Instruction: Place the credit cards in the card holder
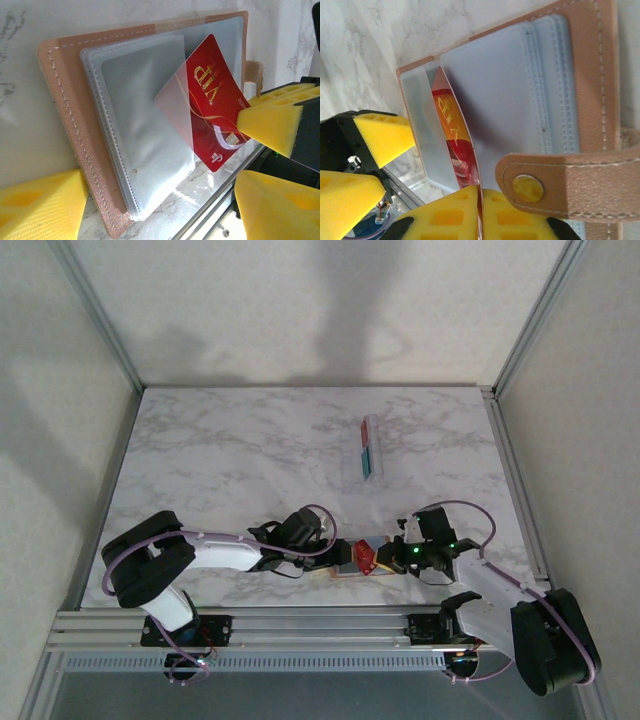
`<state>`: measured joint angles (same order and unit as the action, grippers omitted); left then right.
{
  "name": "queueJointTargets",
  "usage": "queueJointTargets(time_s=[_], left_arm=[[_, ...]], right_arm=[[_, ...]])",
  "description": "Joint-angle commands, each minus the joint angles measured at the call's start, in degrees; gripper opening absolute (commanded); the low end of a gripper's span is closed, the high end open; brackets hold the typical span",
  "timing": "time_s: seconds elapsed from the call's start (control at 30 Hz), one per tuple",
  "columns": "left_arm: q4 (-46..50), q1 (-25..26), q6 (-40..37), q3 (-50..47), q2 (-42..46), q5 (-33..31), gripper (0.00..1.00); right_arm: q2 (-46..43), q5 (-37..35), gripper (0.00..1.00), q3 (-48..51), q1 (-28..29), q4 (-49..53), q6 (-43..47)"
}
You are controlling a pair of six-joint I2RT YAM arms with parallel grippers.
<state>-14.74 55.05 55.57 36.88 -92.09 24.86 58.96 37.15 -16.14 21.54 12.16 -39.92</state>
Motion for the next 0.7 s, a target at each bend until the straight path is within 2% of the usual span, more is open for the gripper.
queueJointTargets(time_s=[0.0, 0.07, 0.2, 0.4, 0.5, 0.67], left_arm=[[-1.41, 0.72, 0.60, 0.56, -2.15, 1.33, 0.77], [-1.87, 0.71, 0.57, 0.77, -2.38, 1.51, 0.77], [-1.67, 0.71, 0.48, 1.18, -3.01, 1.59, 0.77], [-0.81, 0.68, 0.00, 1.28, -2.91, 1.60, 0.77], [-0.90, 0.70, 0.00, 1.33, -2.89, 1.94, 0.77], [-0.37, 0.68, -0.02, 1.81, -3.02, 1.89, 0.77]], right_arm=[[-1.51, -2.33, 0.10, 1.60, 1.10, -0.14, -3.13], [-2.09, -2.86, 0.17, 1.42, 1.36, 0.60, -2.77], [-0.78, -3.75, 0.20, 0.18, 1.41, 2.29, -0.56], [2.98, -2.48, 0.05, -0.72, 1.41, 0.36, 0.18], [2.00, -1.02, 0.04, 0.94, 1.59, -3.16, -3.76], [-3.47, -4.31, 0.04, 1.88, 1.76, -2.95, -7.04]])
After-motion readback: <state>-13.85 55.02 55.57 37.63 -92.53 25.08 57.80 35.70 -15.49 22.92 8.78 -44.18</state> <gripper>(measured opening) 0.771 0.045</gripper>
